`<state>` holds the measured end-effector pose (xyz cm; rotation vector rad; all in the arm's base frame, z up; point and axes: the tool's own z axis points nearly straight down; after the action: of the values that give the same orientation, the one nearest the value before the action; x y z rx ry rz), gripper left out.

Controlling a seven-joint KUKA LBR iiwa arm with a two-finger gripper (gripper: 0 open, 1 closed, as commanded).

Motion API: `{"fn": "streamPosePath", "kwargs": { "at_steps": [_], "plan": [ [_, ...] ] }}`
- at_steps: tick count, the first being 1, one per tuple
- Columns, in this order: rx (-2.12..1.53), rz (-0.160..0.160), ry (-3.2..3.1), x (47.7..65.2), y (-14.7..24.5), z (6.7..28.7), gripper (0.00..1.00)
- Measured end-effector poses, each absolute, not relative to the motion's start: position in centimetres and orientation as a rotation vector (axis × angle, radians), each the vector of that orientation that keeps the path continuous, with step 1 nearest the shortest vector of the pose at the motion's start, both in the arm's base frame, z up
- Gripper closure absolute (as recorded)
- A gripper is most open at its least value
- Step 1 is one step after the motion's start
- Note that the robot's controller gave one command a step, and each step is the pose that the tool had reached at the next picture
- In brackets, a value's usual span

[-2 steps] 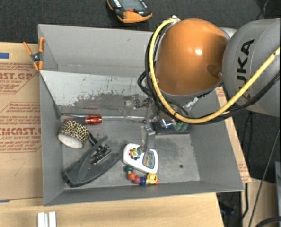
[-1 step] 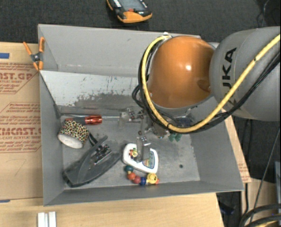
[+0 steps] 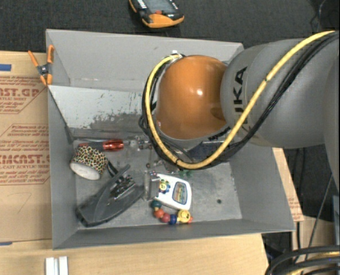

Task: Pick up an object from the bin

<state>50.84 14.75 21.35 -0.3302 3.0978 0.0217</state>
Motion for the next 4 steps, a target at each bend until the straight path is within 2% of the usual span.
{"fn": "streamPosePath", "kwargs": {
  "at_steps": [1, 2, 3, 4],
  "plan": [
    [-0.594, 0.009, 3.060, 49.9, 9.3, 16.6, 0.00],
    [-0.421, 0.025, 3.078, 48.2, 13.1, 16.8, 0.00],
    [-1.043, 0.008, 2.929, 48.0, 9.0, 13.3, 0.00],
    [-0.721, 0.021, 3.020, 48.4, 10.4, 14.3, 0.00]
  ]
}}
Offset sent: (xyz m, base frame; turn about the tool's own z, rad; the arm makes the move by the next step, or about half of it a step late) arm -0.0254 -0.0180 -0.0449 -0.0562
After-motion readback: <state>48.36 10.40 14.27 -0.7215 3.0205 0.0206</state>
